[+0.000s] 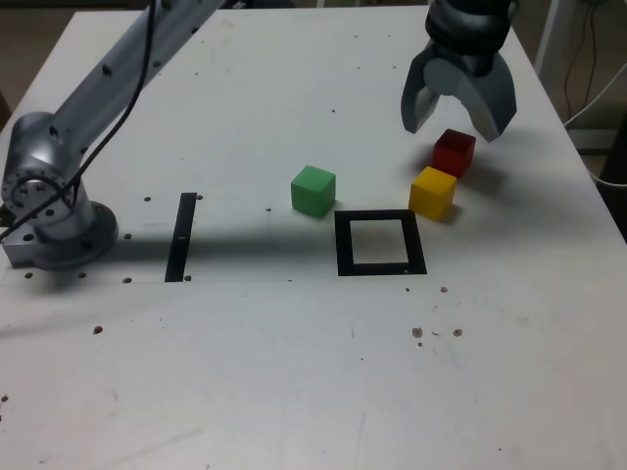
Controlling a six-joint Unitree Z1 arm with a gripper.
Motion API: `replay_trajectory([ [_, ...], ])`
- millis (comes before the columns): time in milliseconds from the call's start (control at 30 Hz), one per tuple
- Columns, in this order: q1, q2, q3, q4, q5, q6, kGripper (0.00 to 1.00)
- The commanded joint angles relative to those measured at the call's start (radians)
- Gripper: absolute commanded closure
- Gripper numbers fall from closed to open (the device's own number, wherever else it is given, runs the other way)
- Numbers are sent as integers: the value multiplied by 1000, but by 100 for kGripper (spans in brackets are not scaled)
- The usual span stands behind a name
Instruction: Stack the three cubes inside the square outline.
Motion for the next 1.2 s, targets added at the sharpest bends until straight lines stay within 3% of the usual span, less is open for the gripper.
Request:
replay_trajectory([
  [0, -4, 22, -10, 6, -2, -3, 3],
  [367, -13, 62, -29, 8, -7, -16, 6],
  [500, -13, 76, -30, 9, -6, -22, 16],
  [900, -27, 91, -28, -7, 12, -44, 58],
  [1167, -29, 92, -25, -8, 12, -45, 61],
])
